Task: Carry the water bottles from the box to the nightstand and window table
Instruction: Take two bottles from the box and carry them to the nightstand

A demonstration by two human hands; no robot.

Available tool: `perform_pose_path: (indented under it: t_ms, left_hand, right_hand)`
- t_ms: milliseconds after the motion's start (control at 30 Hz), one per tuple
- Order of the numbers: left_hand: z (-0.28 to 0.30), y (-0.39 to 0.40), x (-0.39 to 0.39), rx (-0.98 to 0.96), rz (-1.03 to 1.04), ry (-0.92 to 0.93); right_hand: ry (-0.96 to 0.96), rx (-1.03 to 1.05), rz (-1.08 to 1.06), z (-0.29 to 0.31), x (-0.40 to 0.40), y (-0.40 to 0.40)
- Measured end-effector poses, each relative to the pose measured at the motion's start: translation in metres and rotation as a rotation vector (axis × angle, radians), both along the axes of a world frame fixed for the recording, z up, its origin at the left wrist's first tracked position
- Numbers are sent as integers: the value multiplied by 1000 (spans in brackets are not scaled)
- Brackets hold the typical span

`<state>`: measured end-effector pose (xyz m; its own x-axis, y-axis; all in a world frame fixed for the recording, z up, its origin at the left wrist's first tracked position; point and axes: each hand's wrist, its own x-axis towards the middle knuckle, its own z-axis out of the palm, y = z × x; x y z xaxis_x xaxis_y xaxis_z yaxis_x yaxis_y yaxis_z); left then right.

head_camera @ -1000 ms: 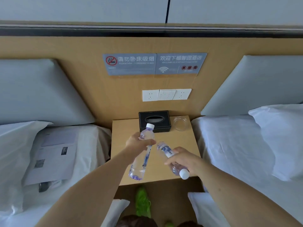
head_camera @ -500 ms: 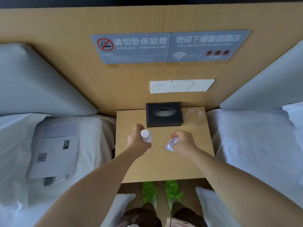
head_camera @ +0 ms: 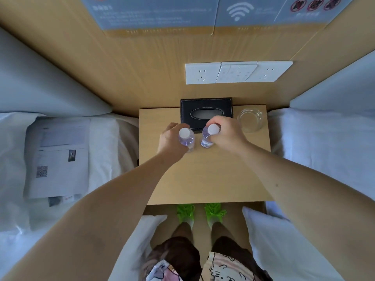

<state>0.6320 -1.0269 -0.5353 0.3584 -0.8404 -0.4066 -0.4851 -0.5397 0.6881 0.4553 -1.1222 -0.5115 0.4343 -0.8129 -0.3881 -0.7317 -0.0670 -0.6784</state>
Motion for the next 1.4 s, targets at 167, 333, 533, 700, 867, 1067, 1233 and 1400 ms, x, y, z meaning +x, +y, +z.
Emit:
perform_pose_path:
  t_ms: [167,333,533,700,867,1067,1233,1400]
  left_hand:
    - [-6,-8,-3,-63,-32,-10]
    - [-14,-9,-8,-100,-39,-10]
    - [-21,-9,-12,-116,-43,-13]
    - [-13,-10,-12,-73,-85,-21]
    - [15,-8,-13,-2,-144,5]
    - [85,-18,-5,-59,-137,-96]
    - [171,-40,-9,-173,-191,-227]
    - [256,-75,-35,-335,-365,-315]
  right_hand:
    - [48,-43,57,-1,1,-5]
    - [-5,-94,70,-2,0,3]
    - [-54,-124,54,-8,-2,10]
    - [-40,-128,48,-16,-5,12]
    - [14,-94,144,-3,-7,19]
    - [54,-190,136,61,-9,6]
    - [79,-313,112,145,-17,-9]
    - [111,-495,-11,228,-49,-13]
